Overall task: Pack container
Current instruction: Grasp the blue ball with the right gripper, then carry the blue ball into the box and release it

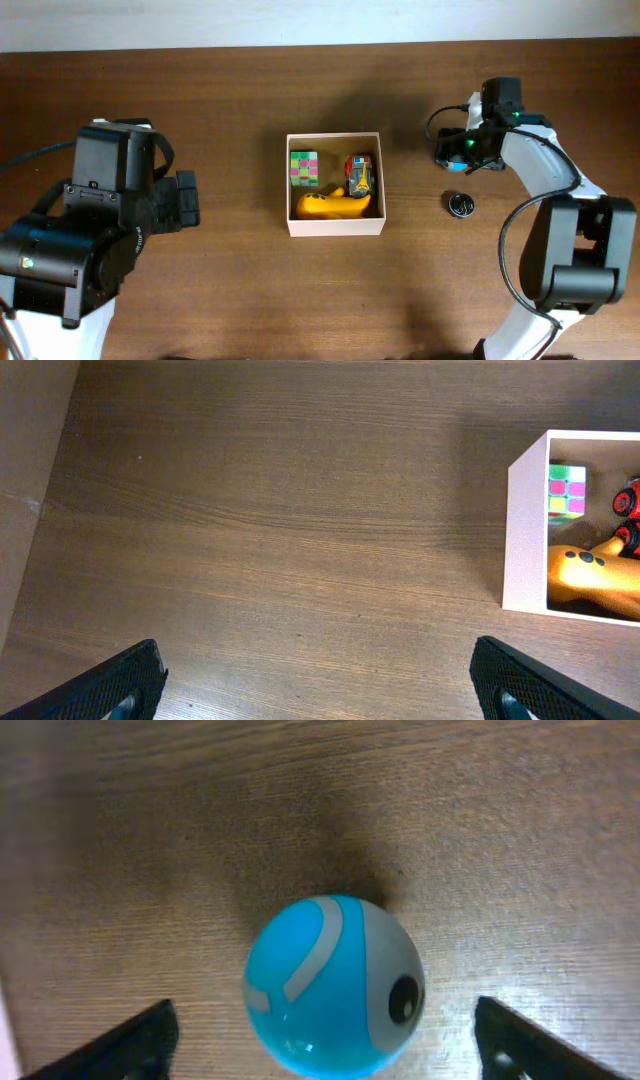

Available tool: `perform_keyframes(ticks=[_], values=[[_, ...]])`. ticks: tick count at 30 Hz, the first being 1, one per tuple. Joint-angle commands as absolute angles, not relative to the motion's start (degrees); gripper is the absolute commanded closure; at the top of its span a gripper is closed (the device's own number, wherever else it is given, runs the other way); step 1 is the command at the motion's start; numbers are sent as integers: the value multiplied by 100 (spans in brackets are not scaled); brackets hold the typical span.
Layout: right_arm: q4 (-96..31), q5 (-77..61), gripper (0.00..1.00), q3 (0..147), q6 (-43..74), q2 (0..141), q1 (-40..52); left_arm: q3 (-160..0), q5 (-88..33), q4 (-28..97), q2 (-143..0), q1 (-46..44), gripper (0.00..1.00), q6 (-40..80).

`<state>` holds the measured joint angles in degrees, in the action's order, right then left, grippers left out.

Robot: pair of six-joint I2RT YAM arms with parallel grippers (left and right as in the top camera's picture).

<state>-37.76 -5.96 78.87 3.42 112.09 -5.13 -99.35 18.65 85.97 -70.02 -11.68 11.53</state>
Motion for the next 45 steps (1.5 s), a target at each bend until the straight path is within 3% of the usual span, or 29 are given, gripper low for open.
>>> perform_keyframes(ticks=[1, 8, 14, 20, 25, 33, 45], values=[[-3750, -530, 24, 8005, 342, 11386, -539, -9981, 1839, 8602, -7004, -1133, 1, 1081], [-3850, -532, 37, 8051, 340, 11402, -528, -9981, 1839, 8602, -7004, -1133, 1, 1081], [-4681, -532, 54, 8761, 340, 11216, -519, -9981, 1839, 8602, -7004, -1133, 1, 1081], [-5918, -545, 61, 9848, 342, 10807, -266, -9981, 1839, 8602, -7004, -1133, 1, 1081], [-6893, -569, 62, 10551, 355, 10372, 454, -9981, 1839, 8602, -7004, -1133, 1, 1079], [-7411, -569, 61, 10600, 1144, 10090, 2027, -9981, 1839, 8602, -7004, -1133, 1, 1081], [-6222, -467, 61, 10082, 1253, 11192, 2891, -9981, 1839, 8602, -7004, -1133, 1, 1081]])
